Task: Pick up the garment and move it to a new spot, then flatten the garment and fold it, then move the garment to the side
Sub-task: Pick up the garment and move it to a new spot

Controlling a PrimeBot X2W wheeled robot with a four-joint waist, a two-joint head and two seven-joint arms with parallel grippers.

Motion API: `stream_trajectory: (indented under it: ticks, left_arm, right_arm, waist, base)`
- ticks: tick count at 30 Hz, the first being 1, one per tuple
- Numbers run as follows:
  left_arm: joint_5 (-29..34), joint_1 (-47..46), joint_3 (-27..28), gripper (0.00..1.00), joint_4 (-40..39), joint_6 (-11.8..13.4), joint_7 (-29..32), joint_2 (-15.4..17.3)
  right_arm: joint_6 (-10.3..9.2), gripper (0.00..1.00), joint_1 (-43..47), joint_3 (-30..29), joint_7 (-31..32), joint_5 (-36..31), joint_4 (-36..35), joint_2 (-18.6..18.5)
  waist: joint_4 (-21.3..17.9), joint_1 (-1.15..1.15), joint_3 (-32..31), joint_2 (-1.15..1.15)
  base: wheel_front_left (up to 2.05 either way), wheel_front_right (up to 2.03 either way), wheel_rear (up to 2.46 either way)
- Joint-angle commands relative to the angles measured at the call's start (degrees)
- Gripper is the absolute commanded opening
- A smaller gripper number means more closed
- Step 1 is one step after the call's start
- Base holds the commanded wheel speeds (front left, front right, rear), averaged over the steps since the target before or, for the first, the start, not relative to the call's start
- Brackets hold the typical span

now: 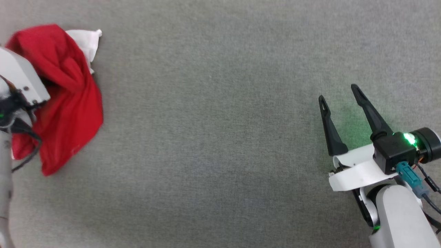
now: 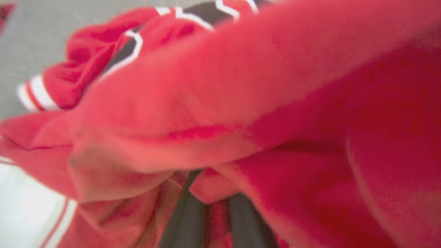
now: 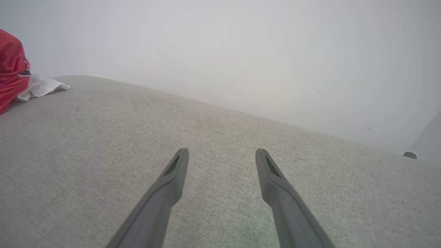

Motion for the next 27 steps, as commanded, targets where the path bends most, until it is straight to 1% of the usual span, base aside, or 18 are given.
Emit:
stream_trajectory:
  ticks: [1, 8, 13, 18, 21, 27]
  left_arm:
    - [0.75, -0.85, -0.23, 0.00, -0.66, -0.46, -1.19, 0.89]
    - [2.48, -2.03, -2.22, 0.00, -4.69, -1.19, -8.78, 3.60]
    - [3.10, -2.97, -3.43, 0.00, -8.54, -1.25, -13.60, 4.64]
    - [5.54, -3.73, -5.11, 0.00, -13.21, -1.28, -18.04, 5.82]
    - [5.91, -3.63, -5.55, 0.00, -15.71, -0.90, -18.63, 5.42]
    - [4.80, -1.41, -5.99, 0.00, -20.92, 0.00, -16.42, 4.89]
  right_arm:
    - [0.00, 1.00, 0.91, -0.22, -0.08, 0.35, 0.14, -0.08]
    - [0.00, 1.00, 4.01, -0.73, -0.33, 0.80, 1.01, 0.39]
    - [0.00, 1.00, 5.65, -0.77, -0.54, 1.39, 1.91, 0.89]
    - [0.00, 1.00, 7.00, -1.11, -0.83, 1.84, 2.41, 1.45]
    - [0.00, 1.00, 7.44, -1.74, -0.88, 2.09, 2.72, 1.64]
    - [0.00, 1.00, 8.21, -3.62, -1.22, 1.98, 2.57, 1.91]
  waist:
    - [1.48, 0.00, -2.81, 0.00]
    - [3.77, 0.00, -8.90, 0.00]
    - [5.17, 0.00, -13.20, 0.00]
    - [6.02, 0.00, -16.72, 0.00]
    - [6.07, 0.00, -18.50, 0.00]
    - [4.50, 0.00, -20.77, 0.00]
  base:
    - [0.00, 0.00, 0.00]
    - [0.00, 0.00, 0.00]
    - [0.00, 0.00, 0.00]
    - [0.00, 0.00, 0.00]
    - [0.00, 0.00, 0.00]
    - [0.00, 0.00, 0.00]
